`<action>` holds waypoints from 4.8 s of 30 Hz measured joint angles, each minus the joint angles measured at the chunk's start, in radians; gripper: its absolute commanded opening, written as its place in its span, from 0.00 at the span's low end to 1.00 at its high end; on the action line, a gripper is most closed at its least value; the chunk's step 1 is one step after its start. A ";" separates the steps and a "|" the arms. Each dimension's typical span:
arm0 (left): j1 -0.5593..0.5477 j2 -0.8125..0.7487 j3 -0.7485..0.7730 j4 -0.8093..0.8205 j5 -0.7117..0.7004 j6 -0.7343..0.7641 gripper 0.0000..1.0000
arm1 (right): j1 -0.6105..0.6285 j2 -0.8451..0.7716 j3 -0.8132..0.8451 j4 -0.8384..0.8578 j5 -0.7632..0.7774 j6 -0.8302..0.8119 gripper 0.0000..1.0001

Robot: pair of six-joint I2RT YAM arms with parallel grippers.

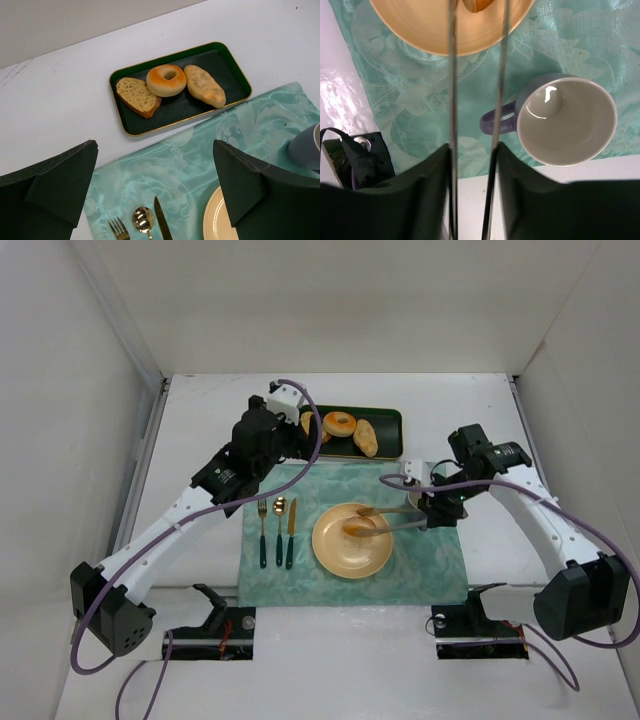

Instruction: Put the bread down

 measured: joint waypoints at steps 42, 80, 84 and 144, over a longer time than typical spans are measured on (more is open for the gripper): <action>0.000 -0.021 0.000 -0.007 -0.120 0.000 1.00 | 0.008 0.351 0.219 0.677 0.156 0.367 0.52; 0.000 -0.021 0.000 -0.008 -0.127 0.000 1.00 | 0.117 0.515 0.305 0.733 0.236 0.383 0.39; 0.000 -0.021 0.000 -0.008 -0.127 0.000 1.00 | 0.121 0.528 0.304 0.737 0.266 0.396 0.27; 0.000 -0.021 0.000 -0.009 -0.131 0.000 1.00 | 0.195 -0.245 -0.041 -0.015 -0.103 -0.116 0.07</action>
